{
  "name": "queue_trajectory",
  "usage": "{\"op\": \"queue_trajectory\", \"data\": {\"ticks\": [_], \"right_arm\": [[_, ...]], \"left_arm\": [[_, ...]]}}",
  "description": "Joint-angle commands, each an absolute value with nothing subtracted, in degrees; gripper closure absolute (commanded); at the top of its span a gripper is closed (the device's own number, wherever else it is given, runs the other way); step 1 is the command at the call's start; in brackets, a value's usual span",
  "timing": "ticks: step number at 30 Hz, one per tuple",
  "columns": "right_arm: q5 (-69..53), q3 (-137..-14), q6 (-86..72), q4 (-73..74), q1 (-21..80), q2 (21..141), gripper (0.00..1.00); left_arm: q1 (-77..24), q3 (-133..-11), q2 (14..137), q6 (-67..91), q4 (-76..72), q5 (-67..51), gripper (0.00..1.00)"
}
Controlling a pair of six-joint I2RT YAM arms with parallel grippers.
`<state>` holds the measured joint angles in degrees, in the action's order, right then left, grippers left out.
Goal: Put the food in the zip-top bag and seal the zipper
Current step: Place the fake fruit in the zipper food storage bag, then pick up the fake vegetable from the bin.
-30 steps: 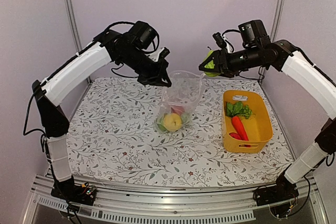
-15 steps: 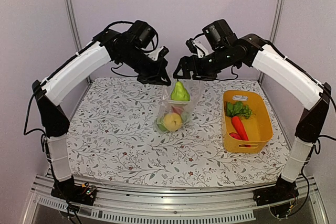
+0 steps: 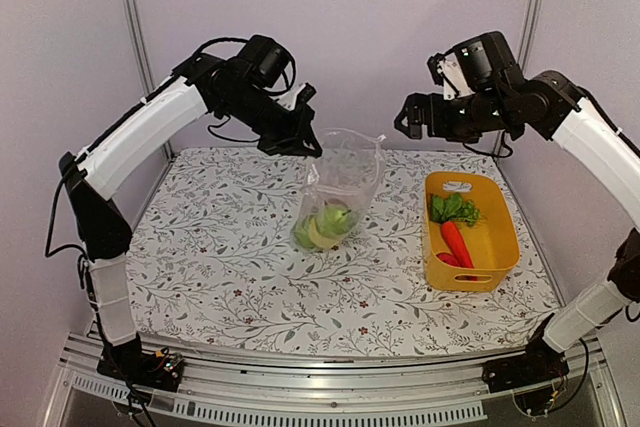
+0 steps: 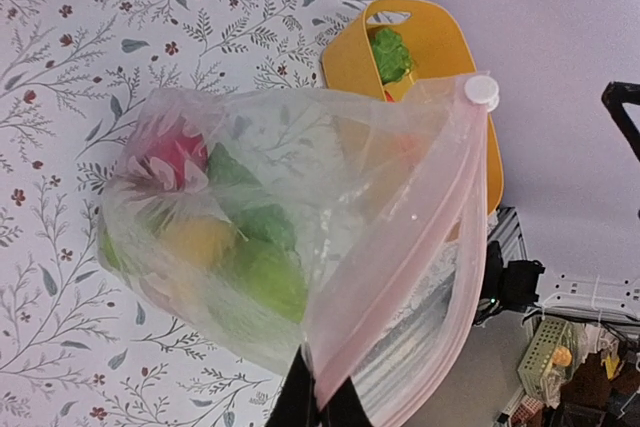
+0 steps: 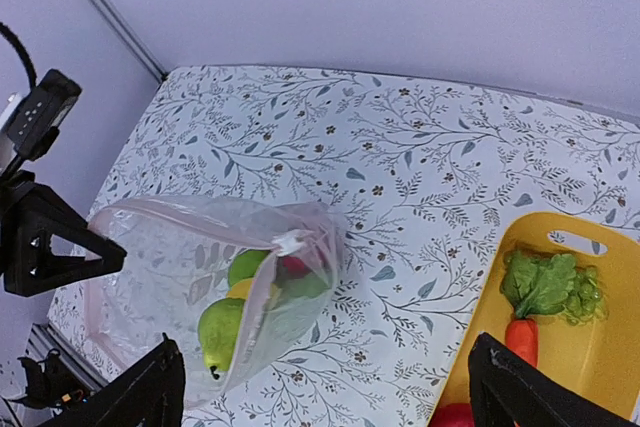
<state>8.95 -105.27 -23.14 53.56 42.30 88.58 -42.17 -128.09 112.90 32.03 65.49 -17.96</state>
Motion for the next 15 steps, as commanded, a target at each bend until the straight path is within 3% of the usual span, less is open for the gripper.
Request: {"op": "queue_trajectory", "data": {"ticks": [1, 3, 5, 6, 8, 11, 15], "right_arm": [[8.88, -92.39, -23.49, 47.39, 30.27, 78.83, 0.09], [3.34, -87.08, -23.06, 46.17, 24.11, 76.63, 0.16], [1.76, -84.29, -21.13, 46.92, 20.81, 75.81, 0.2], [2.18, -83.16, -20.4, 47.73, 19.9, 75.77, 0.21], [3.64, -80.55, -18.63, 48.3, 18.86, 75.97, 0.23], [4.17, -76.28, -16.3, 47.5, 18.58, 77.57, 0.3], [4.07, -72.34, -14.14, 47.57, 18.51, 81.96, 0.37]], "left_arm": [[-40.81, -125.75, 109.5, 32.65, 58.56, -16.76, 1.0], [-37.96, -122.3, 110.5, 37.12, 60.06, -18.45, 1.0], [-39.1, -133.19, 113.23, 36.59, 62.63, -20.23, 1.0], [-41.42, -137.63, 113.31, 33.96, 64.65, -11.65, 1.0], [-40.99, -130.42, 110.96, 32.65, 63.99, -1.43, 1.0], [-32.93, -121.47, 111.67, 38.09, 64.55, -15.71, 1.0], [-33.98, -125.14, 111.43, 35.38, 66.61, -10.04, 1.0]]}}
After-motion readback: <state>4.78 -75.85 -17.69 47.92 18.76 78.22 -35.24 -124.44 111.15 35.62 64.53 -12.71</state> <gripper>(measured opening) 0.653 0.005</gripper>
